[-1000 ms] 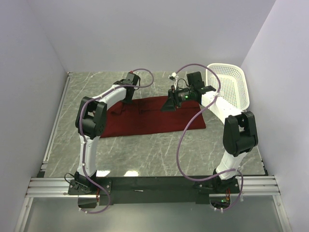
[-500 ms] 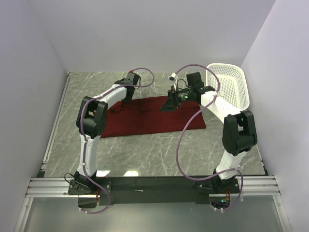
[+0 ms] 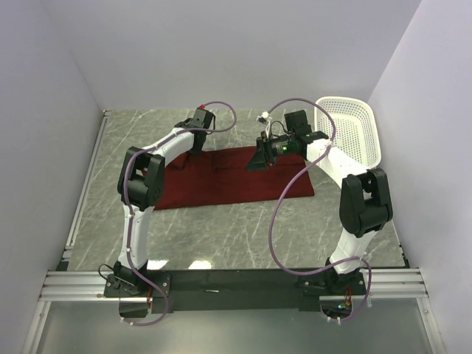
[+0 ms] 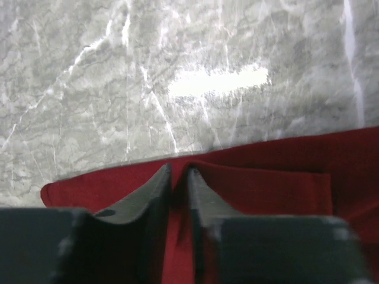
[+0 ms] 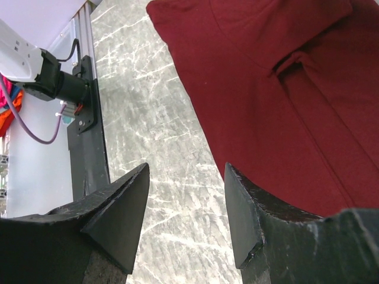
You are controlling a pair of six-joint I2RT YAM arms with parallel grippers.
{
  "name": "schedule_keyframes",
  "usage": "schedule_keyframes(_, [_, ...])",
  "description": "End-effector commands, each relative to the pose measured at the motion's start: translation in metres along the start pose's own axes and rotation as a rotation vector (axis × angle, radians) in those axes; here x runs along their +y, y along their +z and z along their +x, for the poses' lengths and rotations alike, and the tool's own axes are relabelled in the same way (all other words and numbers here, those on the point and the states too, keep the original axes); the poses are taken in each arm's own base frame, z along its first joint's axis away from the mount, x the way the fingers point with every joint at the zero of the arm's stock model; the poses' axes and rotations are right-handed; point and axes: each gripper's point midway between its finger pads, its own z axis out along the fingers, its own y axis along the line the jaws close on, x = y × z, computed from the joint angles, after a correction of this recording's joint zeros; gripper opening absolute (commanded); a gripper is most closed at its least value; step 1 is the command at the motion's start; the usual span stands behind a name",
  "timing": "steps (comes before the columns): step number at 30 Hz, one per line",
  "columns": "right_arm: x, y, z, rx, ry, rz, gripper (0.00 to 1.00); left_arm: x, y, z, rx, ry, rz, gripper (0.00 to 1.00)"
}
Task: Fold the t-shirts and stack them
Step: Fold the tshirt
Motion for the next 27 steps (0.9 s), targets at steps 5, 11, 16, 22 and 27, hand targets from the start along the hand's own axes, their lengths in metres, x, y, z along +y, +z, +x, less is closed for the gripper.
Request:
schedule_keyframes(5, [-0.001,-0.003,-0.008,-0.016,-0.007,-0.014,0.61,0.024,-0.006,-0.032,-0.093,-0.052,-0.11,0.41])
schedule_keyframes(11, [-0.001,-0.003,-0.009,-0.018,-0.01,-0.013,0.61,0.049,-0.017,-0.045,-0.146,-0.102,-0.237,0.52])
schedule_keyframes(16, [-0.002,-0.003,-0.008,-0.015,-0.006,-0.014,0.61,0.048,-0.034,-0.048,-0.175,-0.111,-0.174,0.55])
schedule_keyframes(22, [-0.001,-0.003,-0.008,-0.017,-0.007,-0.015,0.61,0.057,-0.038,-0.03,-0.123,-0.231,-0.023,0.61])
schedule_keyframes(27, [0.0,-0.003,-0.009,-0.019,-0.01,-0.013,0.61,0.082,-0.017,-0.007,-0.05,-0.435,0.12,0.61])
